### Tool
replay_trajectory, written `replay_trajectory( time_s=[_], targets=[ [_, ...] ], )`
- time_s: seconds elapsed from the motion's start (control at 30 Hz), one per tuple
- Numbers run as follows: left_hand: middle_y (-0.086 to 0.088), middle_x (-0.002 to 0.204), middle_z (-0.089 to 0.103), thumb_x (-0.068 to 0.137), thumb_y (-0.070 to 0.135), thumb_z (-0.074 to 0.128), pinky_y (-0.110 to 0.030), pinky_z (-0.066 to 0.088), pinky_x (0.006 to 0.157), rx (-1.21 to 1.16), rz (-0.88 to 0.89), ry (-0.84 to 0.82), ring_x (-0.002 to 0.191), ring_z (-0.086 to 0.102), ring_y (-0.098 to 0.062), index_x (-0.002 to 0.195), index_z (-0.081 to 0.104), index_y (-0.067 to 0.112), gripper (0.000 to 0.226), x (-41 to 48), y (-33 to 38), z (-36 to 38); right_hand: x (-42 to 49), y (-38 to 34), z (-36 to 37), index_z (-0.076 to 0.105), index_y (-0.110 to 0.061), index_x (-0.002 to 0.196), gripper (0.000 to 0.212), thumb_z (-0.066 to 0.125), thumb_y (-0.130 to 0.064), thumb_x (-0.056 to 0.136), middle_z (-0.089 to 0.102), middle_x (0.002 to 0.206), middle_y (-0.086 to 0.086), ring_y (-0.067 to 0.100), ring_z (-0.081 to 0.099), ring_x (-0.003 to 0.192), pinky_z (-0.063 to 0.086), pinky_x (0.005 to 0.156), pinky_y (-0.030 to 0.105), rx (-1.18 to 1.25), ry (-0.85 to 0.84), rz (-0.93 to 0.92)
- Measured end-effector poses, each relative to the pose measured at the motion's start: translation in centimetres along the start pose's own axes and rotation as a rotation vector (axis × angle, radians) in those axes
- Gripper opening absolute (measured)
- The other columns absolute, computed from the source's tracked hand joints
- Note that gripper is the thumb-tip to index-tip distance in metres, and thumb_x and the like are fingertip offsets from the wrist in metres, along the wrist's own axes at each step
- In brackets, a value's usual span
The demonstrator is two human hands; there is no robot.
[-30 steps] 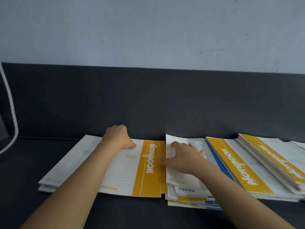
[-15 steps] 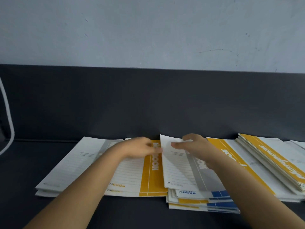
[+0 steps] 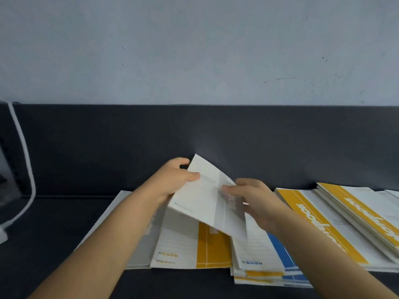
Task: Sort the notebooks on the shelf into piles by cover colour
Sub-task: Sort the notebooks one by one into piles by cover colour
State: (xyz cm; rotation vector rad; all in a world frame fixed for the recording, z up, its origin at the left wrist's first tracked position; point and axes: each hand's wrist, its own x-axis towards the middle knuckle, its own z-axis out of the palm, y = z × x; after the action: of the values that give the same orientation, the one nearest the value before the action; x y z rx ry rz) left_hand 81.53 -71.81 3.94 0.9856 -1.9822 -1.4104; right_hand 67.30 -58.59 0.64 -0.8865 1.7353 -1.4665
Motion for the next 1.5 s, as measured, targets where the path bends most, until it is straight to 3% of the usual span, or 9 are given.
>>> replay_trajectory(
  time_s=[0.2,0.37,0.43,0.53,0.7,0.9,1.07,1.27,1.5],
  targets=[
    [-0.014,0.109,0.064,0.083,0.009,0.051,-0.034,0.043,0.071,0.464,-0.045,-0.001,0.090,0.062,-0.025,0.115,0.052,0.016,0.032,-1.5,-3.3,-8.3,-0.5,-2.3,8.2,0.050,-0.022,0.073,0.027,0.071,-0.007,0.082,0.055,0.073,-0.013,0.004,0.057,0.063,0.045,0.054,0.011,-0.043,-0.112,-0.062],
    [-0.014,0.138,0.036,0.094,0.028,0.048,-0.035,0.040,0.092,0.959,-0.145,-0.055,0.124,0.041,-0.031,0.135,0.037,0.010,0.047,-2.0,-7.4,-11.5,0.3,-2.0,16.1,0.053,-0.006,0.126,0.045,0.064,-0.027,0.089,0.054,0.123,0.006,0.024,0.049,0.120,0.044,0.089,0.025,-0.490,-0.227,-0.006],
    [-0.015,0.155,0.018,0.094,0.048,0.046,-0.040,0.031,0.109,1.096,-0.211,-0.182,0.141,0.021,-0.033,0.149,0.022,0.010,0.070,-2.2,-9.2,-11.3,0.8,-0.6,18.1,0.043,-0.007,0.138,0.067,0.052,-0.052,0.090,0.035,0.149,0.013,0.029,0.017,0.144,0.018,0.116,0.046,-0.917,-0.270,-0.033],
    [-0.010,0.162,-0.017,0.098,0.062,0.024,-0.043,0.007,0.120,1.193,-0.227,-0.290,0.149,-0.012,-0.028,0.155,-0.007,0.011,0.083,-2.7,-10.5,-10.7,1.5,1.0,18.5,0.024,-0.014,0.150,0.072,0.027,-0.060,0.095,0.012,0.159,0.011,0.027,0.000,0.148,-0.007,0.115,0.054,-1.222,-0.289,-0.076],
    [-0.010,0.161,0.016,0.100,0.057,0.020,-0.040,0.021,0.115,1.284,-0.062,-0.194,0.147,0.014,-0.026,0.154,0.016,0.011,0.071,-2.9,-8.3,-10.3,0.9,0.2,14.1,0.022,-0.017,0.151,0.057,0.032,-0.042,0.101,0.011,0.160,0.006,0.025,-0.002,0.148,0.005,0.118,0.042,-1.184,-0.149,-0.206],
    [-0.003,0.146,0.044,0.099,0.053,0.033,-0.039,0.038,0.103,1.152,0.245,-0.141,0.132,0.042,-0.026,0.142,0.038,0.017,0.057,-3.2,-3.5,-4.2,1.0,0.2,4.6,0.050,-0.015,0.131,0.042,0.043,-0.038,0.097,0.053,0.135,0.004,0.023,0.047,0.123,0.039,0.102,0.035,-1.250,0.103,-0.010],
    [0.000,0.102,0.065,0.088,0.048,0.057,-0.034,0.051,0.077,0.743,0.143,-0.275,0.091,0.063,-0.016,0.113,0.056,0.018,0.040,-2.4,-2.0,4.6,1.6,1.1,-0.9,0.056,-0.009,0.119,0.037,0.035,-0.031,0.099,0.059,0.124,0.011,0.026,0.055,0.111,0.042,0.086,0.030,-1.287,0.182,0.131],
    [0.002,0.132,0.053,0.082,0.031,0.071,-0.027,0.047,0.088,0.534,0.129,-0.149,0.115,0.055,-0.018,0.135,0.041,0.021,0.062,-1.0,-3.2,8.6,2.1,2.9,-2.0,0.050,-0.016,0.076,0.030,0.033,-0.025,0.099,0.063,0.099,0.010,0.023,0.056,0.086,0.038,0.067,0.029,-1.188,0.137,0.007],
    [0.012,0.118,0.052,0.089,0.009,0.067,-0.027,0.048,0.082,0.097,0.078,-0.062,0.104,0.055,-0.011,0.147,0.027,0.028,0.073,-0.1,-4.0,7.3,2.8,3.8,-2.2,0.060,-0.013,0.106,0.033,0.041,-0.039,0.096,0.063,0.104,0.006,0.020,0.060,0.092,0.047,0.073,0.029,-1.026,0.107,-0.040]
  ],
)
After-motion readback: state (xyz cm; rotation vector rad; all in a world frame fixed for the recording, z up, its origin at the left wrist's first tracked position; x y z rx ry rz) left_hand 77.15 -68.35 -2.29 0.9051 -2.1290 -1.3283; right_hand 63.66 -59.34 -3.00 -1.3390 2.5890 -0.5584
